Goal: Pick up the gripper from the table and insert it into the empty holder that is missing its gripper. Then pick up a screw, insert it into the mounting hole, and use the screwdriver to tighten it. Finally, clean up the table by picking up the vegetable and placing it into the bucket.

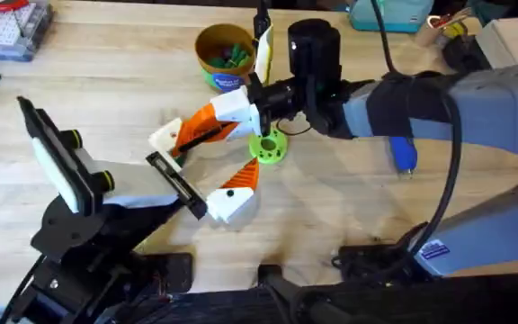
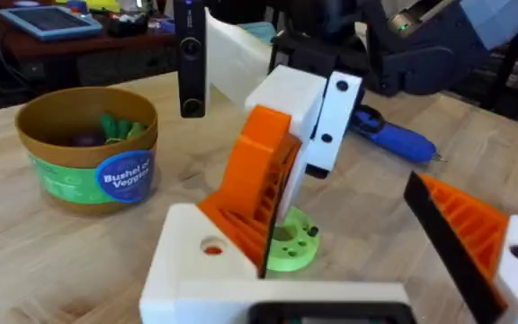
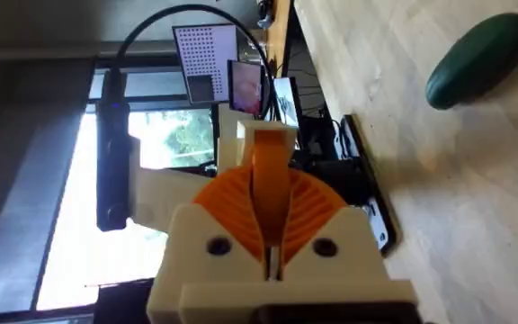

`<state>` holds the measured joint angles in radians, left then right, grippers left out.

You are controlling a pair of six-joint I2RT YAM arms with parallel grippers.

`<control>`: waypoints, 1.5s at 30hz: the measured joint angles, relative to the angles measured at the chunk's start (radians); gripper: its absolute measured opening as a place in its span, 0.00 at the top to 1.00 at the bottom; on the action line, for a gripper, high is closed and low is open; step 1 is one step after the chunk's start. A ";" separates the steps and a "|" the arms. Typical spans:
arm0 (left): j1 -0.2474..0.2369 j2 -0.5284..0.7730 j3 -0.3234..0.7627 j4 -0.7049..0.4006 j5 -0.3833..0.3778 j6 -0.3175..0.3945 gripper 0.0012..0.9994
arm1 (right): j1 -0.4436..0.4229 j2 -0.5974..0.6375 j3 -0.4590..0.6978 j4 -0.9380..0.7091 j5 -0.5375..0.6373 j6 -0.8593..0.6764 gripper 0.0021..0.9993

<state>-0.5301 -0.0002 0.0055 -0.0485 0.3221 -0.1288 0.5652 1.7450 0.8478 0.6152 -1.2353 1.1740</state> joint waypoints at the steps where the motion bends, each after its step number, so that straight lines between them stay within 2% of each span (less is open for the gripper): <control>1: 0.000 0.000 0.000 -0.001 -0.001 0.001 0.01 | 0.000 0.002 0.000 0.001 -0.001 0.000 0.94; 11: 0.000 0.000 0.000 -0.003 -0.001 0.002 0.01 | 0.002 0.003 0.000 0.004 -0.001 0.000 0.91; 14: 0.000 0.000 0.000 -0.003 0.002 0.002 0.01 | 0.005 0.003 0.000 0.005 0.004 -0.001 0.87; 20: -0.004 0.000 0.000 -0.007 0.045 0.001 0.01 | 0.017 0.003 0.000 0.016 0.018 -0.006 0.61; 22: -0.009 0.000 0.000 -0.006 0.073 0.001 0.01 | 0.023 0.003 0.001 0.018 0.019 -0.007 0.55; 32: -0.016 0.000 0.000 -0.004 0.113 0.001 0.01 | 0.037 0.003 0.001 0.019 0.019 -0.007 0.42; 34: -0.016 0.000 0.000 -0.004 0.114 0.001 0.01 | 0.037 0.003 0.001 0.018 0.019 -0.005 0.30; 36: -0.016 0.000 0.000 -0.004 0.117 0.001 0.01 | 0.036 0.003 0.002 0.020 0.019 -0.007 0.06; 37: -0.015 0.000 0.000 -0.004 0.119 0.001 0.01 | 0.035 0.003 0.002 0.020 0.019 -0.007 0.02; 45: -0.015 0.000 0.000 -0.004 0.127 0.001 0.01 | -0.020 0.003 0.002 0.020 0.037 -0.007 0.01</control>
<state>-0.5454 -0.0002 0.0055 -0.0525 0.4492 -0.1276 0.5448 1.7481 0.8497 0.6351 -1.1984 1.1667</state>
